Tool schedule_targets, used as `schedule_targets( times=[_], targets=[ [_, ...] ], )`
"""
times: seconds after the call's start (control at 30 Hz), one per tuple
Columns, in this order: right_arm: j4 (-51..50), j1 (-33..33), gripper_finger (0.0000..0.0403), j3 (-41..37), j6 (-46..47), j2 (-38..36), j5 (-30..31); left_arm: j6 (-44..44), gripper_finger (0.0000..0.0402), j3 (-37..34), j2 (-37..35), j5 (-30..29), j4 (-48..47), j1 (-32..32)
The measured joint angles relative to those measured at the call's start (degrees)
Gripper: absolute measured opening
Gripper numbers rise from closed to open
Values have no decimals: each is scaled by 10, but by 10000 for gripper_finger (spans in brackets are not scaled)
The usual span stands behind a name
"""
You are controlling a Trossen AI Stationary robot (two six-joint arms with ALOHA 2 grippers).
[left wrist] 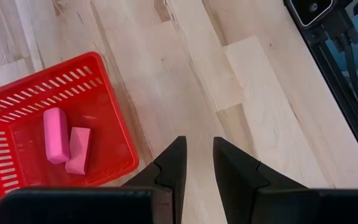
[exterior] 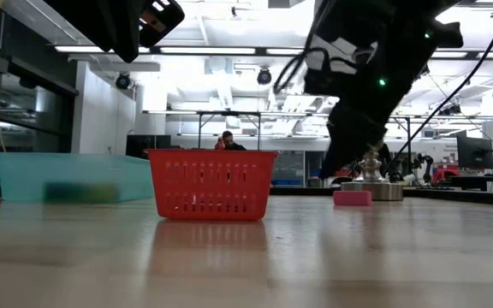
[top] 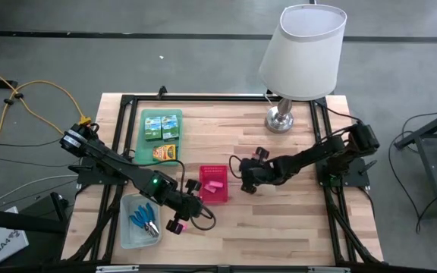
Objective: Pick & Place School Supplies
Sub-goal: Put the pink eraser into the red bin
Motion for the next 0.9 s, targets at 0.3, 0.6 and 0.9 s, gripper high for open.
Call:
schedule_targets(
  times=[0.3,0.6,0.9],
  targets=[
    [-52,-16,64,0,-54,-28,-29,0,74,0,0,0,-1,0],
    [-113,-103,64,0,-86,-90,-163,1,74,0,0,0,-3,0],
    [-145,-187,64,0,-182,-103,-250,1,74,0,0,0,-2,0]
  ],
)
